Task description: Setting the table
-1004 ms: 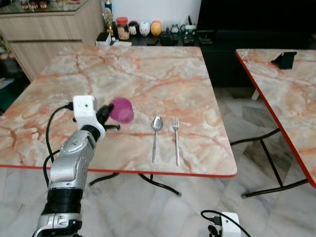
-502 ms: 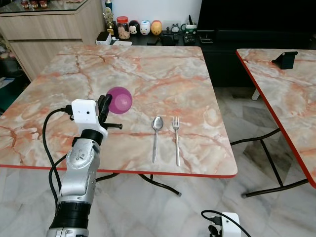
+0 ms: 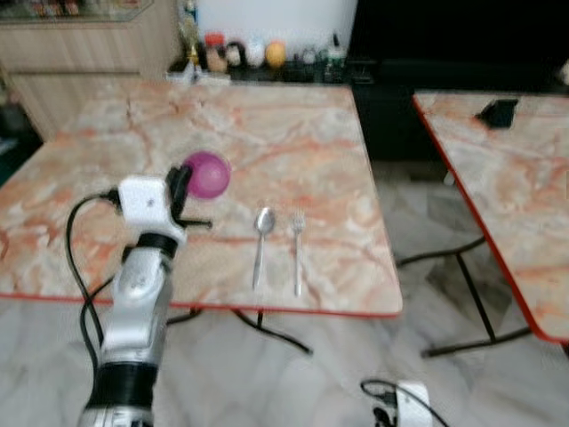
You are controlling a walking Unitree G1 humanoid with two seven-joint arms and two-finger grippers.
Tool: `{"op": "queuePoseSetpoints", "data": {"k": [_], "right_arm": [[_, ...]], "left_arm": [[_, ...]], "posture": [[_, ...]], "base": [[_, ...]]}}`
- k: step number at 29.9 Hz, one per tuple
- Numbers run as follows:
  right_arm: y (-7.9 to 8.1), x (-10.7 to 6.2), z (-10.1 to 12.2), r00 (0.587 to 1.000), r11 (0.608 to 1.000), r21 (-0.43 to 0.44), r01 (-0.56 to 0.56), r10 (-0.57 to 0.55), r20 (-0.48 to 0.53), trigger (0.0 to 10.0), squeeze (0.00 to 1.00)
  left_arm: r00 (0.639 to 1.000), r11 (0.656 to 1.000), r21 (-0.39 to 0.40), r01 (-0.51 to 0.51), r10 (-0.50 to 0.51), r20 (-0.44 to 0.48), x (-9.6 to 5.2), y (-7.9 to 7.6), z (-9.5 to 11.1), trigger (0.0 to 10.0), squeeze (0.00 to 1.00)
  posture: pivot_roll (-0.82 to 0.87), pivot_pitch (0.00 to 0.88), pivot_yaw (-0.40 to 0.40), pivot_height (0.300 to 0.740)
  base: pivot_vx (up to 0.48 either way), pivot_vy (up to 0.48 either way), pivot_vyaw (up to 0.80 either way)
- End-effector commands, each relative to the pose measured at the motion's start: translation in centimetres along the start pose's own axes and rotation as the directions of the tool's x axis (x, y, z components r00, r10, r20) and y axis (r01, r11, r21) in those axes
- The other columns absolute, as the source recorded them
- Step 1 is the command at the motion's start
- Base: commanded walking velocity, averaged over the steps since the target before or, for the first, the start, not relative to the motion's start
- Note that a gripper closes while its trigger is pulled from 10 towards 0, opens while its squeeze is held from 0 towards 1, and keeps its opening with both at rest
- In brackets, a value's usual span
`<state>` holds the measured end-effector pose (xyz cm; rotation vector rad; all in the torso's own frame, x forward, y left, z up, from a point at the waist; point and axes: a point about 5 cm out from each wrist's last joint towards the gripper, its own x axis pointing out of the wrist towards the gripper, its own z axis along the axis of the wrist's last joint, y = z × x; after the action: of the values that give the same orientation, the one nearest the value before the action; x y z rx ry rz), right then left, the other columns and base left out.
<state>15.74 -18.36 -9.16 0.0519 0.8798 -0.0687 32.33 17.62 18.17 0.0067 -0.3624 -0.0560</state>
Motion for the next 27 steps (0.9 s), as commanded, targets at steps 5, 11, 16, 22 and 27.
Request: {"op": "queuePoseSetpoints", "data": {"k": [5, 11, 16, 22, 27], "right_arm": [[-0.4, -0.1, -0.2, 1.0, 1.0, 0.004, 0.011, -0.011, -0.005, 10.0, 0.0], [-0.39, -0.08, -0.14, 1.0, 1.0, 0.005, 0.009, -0.009, -0.003, 10.0, 0.0], [-0.44, -0.04, 0.0, 1.0, 1.0, 0.008, 0.012, -0.012, 0.0, 10.0, 0.0], [-0.5, -0.02, 0.07, 1.0, 1.0, 0.009, 0.015, -0.015, 0.001, 10.0, 0.0], [-0.53, 0.0, 0.15, 1.0, 1.0, 0.009, 0.016, -0.016, 0.003, 10.0, 0.0]], "left_arm": [[0.999, 1.0, 0.012, 0.016, -0.016, 0.034, 0.57, -0.32, 0.6, 10.0, 0.0], [0.999, 1.0, 0.013, 0.01, -0.01, 0.039, 0.81, -0.09, 0.79, 10.0, 0.0], [0.999, 1.0, 0.015, -0.013, 0.012, 0.041, 0.93, 0.42, 0.88, 10.0, 0.0], [0.999, 1.0, 0.02, -0.017, 0.016, 0.038, 0.89, 0.51, 0.83, 10.0, 0.0], [0.999, 1.0, 0.019, -0.02, 0.02, 0.038, 0.98, 0.49, 0.85, 10.0, 0.0]], "posture": [[0.07, 0.0, -0.01, 0.74], [0.07, 0.0, -0.011, 0.74], [0.07, 0.0, -0.012, 0.74], [0.06, 0.0, -0.014, 0.74], [0.06, 0.0, -0.013, 0.74]], "base": [[0.0, -0.352, 0.0], [0.0, -0.354, 0.0], [0.0, -0.352, 0.0], [0.0, -0.352, 0.0], [0.0, -0.352, 0.0]]}}
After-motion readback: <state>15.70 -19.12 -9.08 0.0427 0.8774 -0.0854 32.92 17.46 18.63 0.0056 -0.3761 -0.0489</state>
